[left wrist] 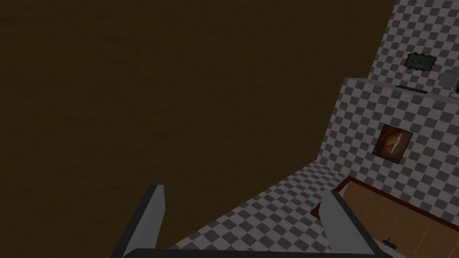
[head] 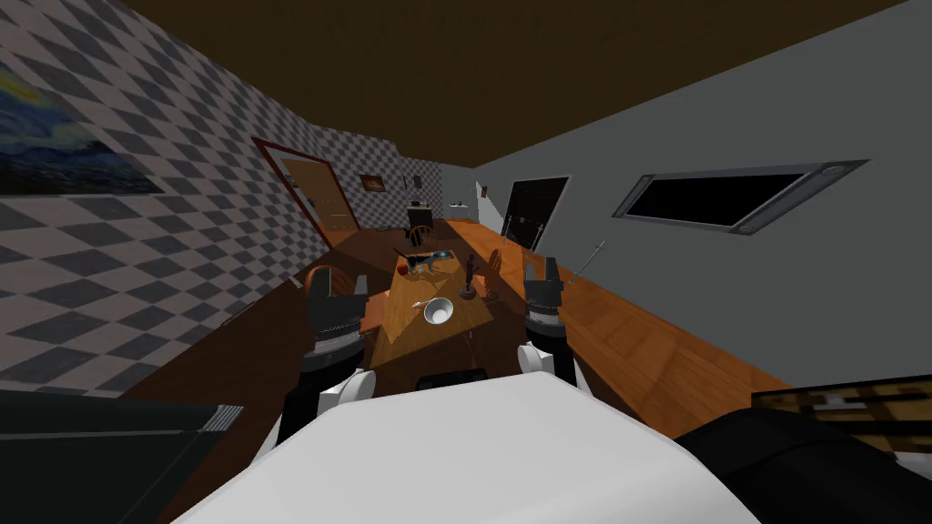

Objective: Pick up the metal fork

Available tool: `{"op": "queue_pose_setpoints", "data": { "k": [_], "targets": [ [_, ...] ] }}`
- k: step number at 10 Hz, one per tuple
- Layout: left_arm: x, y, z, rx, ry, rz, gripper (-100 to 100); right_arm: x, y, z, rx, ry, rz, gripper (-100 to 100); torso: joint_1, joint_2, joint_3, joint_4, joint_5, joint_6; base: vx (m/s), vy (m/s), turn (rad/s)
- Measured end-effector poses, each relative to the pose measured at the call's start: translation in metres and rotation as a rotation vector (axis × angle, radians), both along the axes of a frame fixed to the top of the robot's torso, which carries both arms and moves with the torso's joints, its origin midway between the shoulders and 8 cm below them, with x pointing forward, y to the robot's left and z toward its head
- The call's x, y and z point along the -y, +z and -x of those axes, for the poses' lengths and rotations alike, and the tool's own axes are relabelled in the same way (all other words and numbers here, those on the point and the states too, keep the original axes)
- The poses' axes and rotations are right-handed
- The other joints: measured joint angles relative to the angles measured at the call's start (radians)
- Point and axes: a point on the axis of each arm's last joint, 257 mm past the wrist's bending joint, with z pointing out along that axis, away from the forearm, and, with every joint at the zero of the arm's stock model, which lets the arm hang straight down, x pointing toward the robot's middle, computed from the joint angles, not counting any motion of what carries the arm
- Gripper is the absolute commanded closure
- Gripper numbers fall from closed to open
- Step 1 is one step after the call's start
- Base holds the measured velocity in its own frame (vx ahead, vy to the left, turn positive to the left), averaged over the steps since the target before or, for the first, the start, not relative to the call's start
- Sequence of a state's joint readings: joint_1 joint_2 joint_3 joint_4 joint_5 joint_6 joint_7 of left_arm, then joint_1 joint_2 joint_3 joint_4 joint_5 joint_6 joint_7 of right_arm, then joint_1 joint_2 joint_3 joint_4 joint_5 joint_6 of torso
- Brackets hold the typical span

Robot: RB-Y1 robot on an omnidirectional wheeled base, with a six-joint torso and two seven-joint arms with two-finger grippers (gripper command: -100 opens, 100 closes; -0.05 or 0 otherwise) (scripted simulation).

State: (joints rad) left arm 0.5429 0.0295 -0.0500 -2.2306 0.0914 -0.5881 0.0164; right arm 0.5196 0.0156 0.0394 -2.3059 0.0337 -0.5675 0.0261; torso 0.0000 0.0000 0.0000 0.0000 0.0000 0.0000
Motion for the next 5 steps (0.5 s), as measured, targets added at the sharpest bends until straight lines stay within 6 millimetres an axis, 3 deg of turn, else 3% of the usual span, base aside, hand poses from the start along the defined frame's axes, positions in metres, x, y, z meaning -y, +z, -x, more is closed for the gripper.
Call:
{"op": "queue_pose_setpoints", "data": {
  "k": [5],
  "targets": [
    [-0.011, -0.057, -0.023, -0.151, -0.061, 0.041, -100, 0.000, 0.000, 0.000, 0.000, 0.000, 0.000, 0, -0.001, 0.001, 0.001, 0.000, 0.000, 0.000, -0.018, -0.020, -0.113]
  ]
}}
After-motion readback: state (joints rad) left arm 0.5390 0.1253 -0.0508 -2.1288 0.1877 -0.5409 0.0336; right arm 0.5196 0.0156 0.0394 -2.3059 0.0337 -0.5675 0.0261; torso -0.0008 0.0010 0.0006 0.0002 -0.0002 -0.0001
